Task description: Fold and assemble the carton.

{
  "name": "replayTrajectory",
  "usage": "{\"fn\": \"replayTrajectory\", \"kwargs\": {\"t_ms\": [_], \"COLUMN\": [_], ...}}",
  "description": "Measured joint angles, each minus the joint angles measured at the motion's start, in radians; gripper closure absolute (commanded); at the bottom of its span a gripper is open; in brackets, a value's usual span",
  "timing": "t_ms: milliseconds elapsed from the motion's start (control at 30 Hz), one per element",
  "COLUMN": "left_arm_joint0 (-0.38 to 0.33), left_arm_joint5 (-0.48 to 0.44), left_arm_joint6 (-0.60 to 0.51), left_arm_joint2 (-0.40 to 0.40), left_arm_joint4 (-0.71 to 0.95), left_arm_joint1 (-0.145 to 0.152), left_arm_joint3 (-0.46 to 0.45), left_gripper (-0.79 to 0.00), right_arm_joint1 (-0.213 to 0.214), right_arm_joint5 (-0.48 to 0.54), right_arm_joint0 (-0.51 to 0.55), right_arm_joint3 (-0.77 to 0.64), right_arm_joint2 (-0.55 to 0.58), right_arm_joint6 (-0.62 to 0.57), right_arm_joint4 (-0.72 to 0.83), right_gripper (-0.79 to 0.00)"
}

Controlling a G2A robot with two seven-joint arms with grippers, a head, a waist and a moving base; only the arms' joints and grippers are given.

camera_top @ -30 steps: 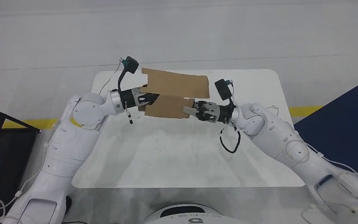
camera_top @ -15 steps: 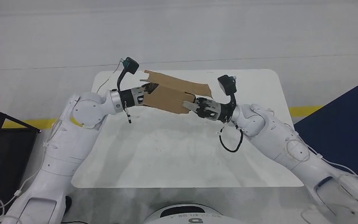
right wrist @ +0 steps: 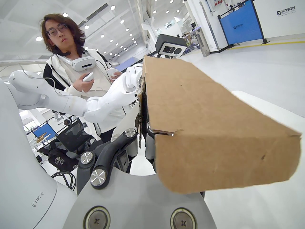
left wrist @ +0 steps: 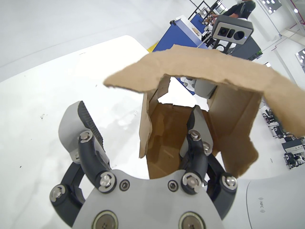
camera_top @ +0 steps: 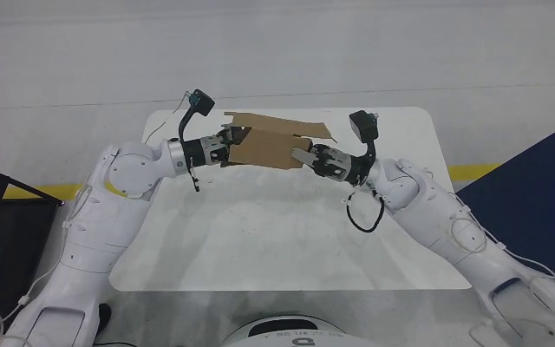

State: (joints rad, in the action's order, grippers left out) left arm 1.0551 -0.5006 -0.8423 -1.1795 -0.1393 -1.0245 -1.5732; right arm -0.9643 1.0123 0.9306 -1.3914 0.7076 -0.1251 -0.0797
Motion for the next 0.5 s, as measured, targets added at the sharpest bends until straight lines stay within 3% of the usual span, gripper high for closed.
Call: {"fn": "replayTrajectory", "kwargs": {"t_ms": [233, 500], "left_arm_joint0": [0.015, 0.028], "left_arm_joint5": [0.033, 0.050], "left_arm_joint6": [0.017, 0.032], "left_arm_joint2": [0.011, 0.017], "left_arm_joint4": [-0.032, -0.035], "left_arm_joint1": [0.000, 0.000], "left_arm_joint3": [-0.028, -0.039], "left_gripper": [-0.785, -0.785], "right_arm_joint1": [-0.010, -0.023], "right_arm_joint5": [0.000, 0.000], "right_arm_joint0": [-0.006, -0.005], "right_arm_joint3": [-0.011, -0.011], "right_arm_joint2": [-0.011, -0.026], "right_arm_joint6": [-0.048, -0.106], "right_arm_joint4": [0.027, 0.037], "right_gripper": [-0.231, -0.256]}}
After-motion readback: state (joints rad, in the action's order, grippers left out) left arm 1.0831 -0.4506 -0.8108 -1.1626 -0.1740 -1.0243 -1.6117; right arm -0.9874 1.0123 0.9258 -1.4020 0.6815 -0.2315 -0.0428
